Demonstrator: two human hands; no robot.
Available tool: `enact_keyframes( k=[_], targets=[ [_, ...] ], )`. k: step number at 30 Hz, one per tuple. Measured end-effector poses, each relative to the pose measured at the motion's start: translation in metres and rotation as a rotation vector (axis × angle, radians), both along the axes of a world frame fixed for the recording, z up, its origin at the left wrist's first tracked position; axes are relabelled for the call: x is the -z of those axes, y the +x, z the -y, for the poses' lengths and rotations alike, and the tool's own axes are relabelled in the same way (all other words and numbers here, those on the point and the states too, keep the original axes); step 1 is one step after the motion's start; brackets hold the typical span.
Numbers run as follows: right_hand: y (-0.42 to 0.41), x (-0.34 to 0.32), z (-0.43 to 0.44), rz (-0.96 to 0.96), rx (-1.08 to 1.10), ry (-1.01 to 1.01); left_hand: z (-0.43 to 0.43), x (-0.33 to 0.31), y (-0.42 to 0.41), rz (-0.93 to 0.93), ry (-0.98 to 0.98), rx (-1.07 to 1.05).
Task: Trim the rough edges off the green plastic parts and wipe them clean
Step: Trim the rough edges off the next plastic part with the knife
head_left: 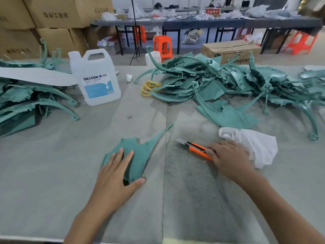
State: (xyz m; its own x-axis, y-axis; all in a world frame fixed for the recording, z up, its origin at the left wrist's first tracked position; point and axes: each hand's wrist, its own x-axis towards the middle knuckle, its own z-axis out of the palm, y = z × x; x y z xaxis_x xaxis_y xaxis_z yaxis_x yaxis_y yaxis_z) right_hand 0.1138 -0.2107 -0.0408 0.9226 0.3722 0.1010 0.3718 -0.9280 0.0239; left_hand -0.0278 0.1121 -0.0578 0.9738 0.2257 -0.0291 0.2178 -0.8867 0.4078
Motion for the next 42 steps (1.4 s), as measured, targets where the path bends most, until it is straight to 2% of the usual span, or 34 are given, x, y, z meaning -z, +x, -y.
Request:
enact_keyframes(
  k=[5,7,9,12,15,17,21,25,30,42],
  targets=[
    [0.004,0.002,-0.005,-0.051,0.021,-0.076,-0.008,0.006,0.017,0.004,0.056,0.045],
    [-0.001,0.004,-0.006,-0.018,0.035,-0.032,-0.010,0.002,0.021,0.106,0.067,0.015],
    [-0.009,0.004,-0.006,0.006,0.034,0.122,-0.017,-0.005,0.024,0.262,0.061,-0.056],
    [-0.022,0.003,-0.001,-0.050,0.048,0.477,-0.025,-0.015,0.029,0.365,0.003,-0.109],
    [-0.034,-0.001,0.004,-0.141,0.045,0.720,-0.014,-0.023,0.024,0.441,-0.273,-0.164],
    [-0.040,-0.003,0.004,-0.148,0.040,0.816,0.002,-0.022,0.018,0.450,-0.395,-0.172],
    [-0.059,-0.016,-0.006,-0.213,0.015,0.958,0.039,-0.017,0.015,0.401,-0.482,-0.073],
    [-0.082,-0.030,-0.027,-0.296,-0.126,0.891,0.048,-0.004,0.023,0.383,-0.637,-0.103],
    [-0.101,-0.041,-0.053,-0.295,-0.271,0.745,0.046,0.002,0.026,0.370,-0.672,-0.079],
    [-0.101,-0.070,-0.051,-0.221,-0.309,0.554,0.048,0.000,0.023,0.332,-0.680,-0.087]
  ],
)
